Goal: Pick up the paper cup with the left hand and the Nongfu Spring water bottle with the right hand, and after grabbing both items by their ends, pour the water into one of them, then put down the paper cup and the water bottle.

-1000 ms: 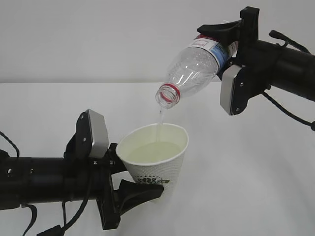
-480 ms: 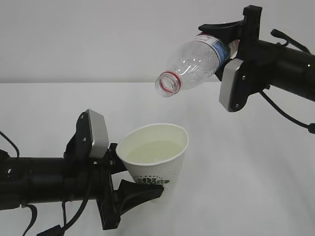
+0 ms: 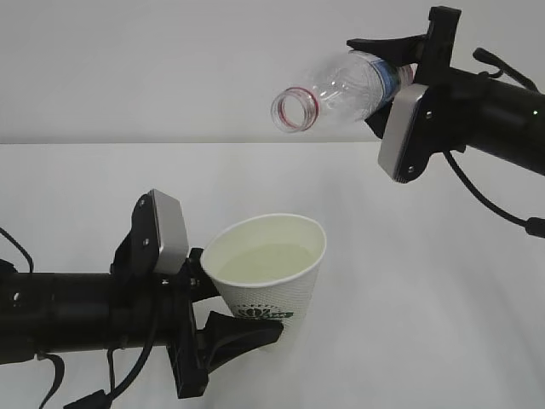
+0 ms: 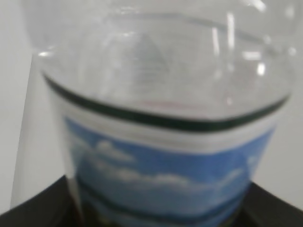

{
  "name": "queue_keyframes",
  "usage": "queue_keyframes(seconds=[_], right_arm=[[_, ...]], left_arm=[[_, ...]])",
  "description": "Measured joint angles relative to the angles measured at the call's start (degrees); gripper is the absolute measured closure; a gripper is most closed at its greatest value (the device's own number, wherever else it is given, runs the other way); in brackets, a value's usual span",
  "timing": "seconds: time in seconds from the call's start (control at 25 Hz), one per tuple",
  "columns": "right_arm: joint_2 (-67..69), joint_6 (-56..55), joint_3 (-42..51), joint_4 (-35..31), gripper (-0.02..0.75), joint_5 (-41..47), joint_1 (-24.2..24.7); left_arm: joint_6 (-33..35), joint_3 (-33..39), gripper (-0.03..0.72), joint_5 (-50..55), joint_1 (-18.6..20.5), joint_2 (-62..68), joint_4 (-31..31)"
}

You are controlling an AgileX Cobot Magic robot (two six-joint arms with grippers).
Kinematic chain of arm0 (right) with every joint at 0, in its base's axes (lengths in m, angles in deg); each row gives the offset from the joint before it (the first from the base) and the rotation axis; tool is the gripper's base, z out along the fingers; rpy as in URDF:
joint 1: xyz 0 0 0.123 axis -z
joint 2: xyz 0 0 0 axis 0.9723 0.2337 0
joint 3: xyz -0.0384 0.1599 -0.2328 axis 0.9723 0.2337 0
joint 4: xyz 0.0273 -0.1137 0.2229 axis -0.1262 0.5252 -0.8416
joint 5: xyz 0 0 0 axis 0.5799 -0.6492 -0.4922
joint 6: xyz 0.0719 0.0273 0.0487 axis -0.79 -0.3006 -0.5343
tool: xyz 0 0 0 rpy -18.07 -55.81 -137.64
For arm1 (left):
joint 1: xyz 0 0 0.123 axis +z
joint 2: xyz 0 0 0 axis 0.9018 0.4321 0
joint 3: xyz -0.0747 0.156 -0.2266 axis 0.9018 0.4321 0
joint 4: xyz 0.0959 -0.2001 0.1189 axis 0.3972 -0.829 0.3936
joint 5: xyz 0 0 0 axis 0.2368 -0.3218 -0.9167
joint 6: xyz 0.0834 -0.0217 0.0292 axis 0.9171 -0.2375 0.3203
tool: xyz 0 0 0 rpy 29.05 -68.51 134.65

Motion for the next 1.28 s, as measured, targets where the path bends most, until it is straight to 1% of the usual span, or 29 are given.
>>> queue_keyframes(seconds=[0.12,0.32,0.92,1.08,1.28], right_arm=[[0.0,-3.16,0.0,-1.08,0.301,-1.05,0.0],[0.0,-4.18,0.0,-3.12,0.301,-1.37,0.0],[0.0,-6.48,0.0,-3.24,0.301,-1.42,0.0],[0.0,-10.57,0.0,-3.24,0.301,-1.21,0.0],[0.0,-13.13,0.0,-3.24,0.301,-1.08,0.0]], left_arm=[[0.0,0.0,0.218,0.0,0.0,0.0,0.0],[0.0,0.0,0.218,0.0,0.0,0.0,0.0],[0.0,0.0,0.218,0.0,0.0,0.0,0.0],[0.0,0.0,0.218,0.0,0.0,0.0,0.0],[0.0,0.0,0.218,0.0,0.0,0.0,0.0]])
